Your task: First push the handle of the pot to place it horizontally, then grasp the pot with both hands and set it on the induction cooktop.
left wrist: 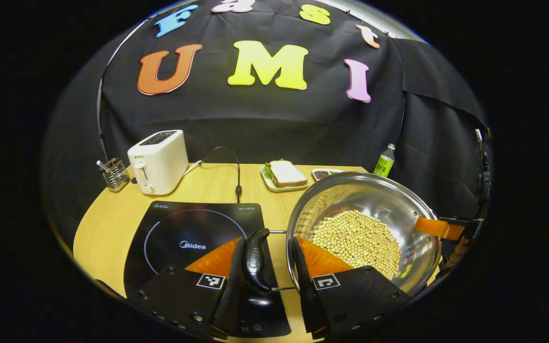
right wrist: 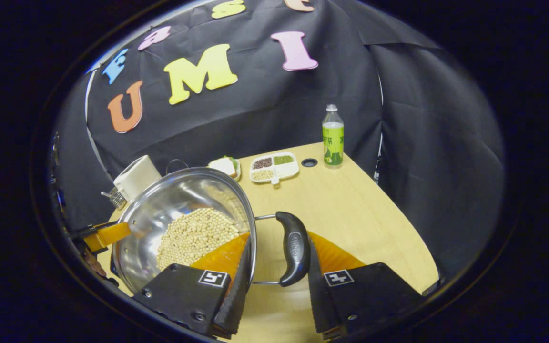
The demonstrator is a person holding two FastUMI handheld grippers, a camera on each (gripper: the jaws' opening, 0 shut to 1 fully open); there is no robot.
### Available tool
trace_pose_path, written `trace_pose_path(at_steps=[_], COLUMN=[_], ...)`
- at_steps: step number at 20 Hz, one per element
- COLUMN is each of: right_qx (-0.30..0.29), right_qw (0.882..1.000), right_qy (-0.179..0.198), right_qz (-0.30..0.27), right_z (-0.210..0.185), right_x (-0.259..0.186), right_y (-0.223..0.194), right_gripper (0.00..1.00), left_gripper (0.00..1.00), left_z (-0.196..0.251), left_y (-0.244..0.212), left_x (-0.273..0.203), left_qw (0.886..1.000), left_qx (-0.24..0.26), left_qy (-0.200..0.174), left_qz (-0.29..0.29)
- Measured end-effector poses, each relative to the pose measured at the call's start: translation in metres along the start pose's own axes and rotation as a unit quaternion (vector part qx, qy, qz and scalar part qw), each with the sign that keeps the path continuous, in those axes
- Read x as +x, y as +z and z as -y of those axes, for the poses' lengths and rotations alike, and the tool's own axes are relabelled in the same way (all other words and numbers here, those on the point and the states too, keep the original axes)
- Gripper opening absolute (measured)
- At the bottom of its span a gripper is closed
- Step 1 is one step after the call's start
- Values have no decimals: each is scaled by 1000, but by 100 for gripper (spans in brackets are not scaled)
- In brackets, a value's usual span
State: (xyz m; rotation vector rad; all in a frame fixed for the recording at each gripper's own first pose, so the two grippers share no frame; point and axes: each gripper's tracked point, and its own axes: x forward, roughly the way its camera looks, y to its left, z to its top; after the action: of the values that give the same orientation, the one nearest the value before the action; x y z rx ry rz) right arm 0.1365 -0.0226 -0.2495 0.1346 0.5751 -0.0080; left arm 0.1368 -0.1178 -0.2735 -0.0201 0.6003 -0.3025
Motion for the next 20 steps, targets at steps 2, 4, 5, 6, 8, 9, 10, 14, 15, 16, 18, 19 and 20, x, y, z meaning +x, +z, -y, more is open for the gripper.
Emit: trace_pose_path(at_steps=[2, 4, 5, 6, 8, 9, 10, 14, 15, 16, 18, 19, 20], right_qx=[-5, -12, -16, -18, -26, -29, -31, -40, -39, -38, -38, -40, -42], right_qw=[1000, 1000, 1000, 1000, 999, 999, 998, 996, 996, 995, 994, 994, 994], right_qy=[3, 8, 13, 19, 33, 41, 48, 75, 81, 88, 99, 101, 103], right_qz=[3, 7, 8, 9, 12, 11, 9, 9, 8, 7, 4, 2, 3], right_z=[-20, -43, -56, -69, -96, -111, -123, -171, -181, -191, -208, -216, -223], right_x=[-12, -21, -24, -26, -27, -27, -27, -20, -16, -12, -5, -1, 3], right_y=[1, 4, 5, 6, 9, 10, 10, 16, 18, 21, 24, 27, 30], right_gripper=[59, 59, 60, 59, 59, 60, 60, 59, 60, 59, 59, 59, 60], left_gripper=[51, 52, 52, 52, 52, 51, 52, 52, 52, 51, 51, 51, 51], left_z=[-16, -34, -44, -56, -80, -92, -103, -142, -151, -158, -174, -180, -186], left_y=[6, 12, 15, 19, 27, 29, 32, 43, 46, 50, 56, 60, 63], left_x=[-15, -30, -38, -44, -59, -65, -70, -82, -83, -84, -86, -84, -82], left_qw=[1000, 1000, 1000, 999, 999, 998, 998, 995, 995, 994, 992, 992, 991], left_qx=[0, -4, -5, -5, -9, -12, -13, -9, -10, -11, -13, -13, -14], left_qy=[3, 8, 12, 17, 31, 39, 48, 79, 87, 93, 104, 108, 111], left_qz=[10, 17, 22, 27, 36, 39, 44, 55, 57, 60, 64, 66, 68])
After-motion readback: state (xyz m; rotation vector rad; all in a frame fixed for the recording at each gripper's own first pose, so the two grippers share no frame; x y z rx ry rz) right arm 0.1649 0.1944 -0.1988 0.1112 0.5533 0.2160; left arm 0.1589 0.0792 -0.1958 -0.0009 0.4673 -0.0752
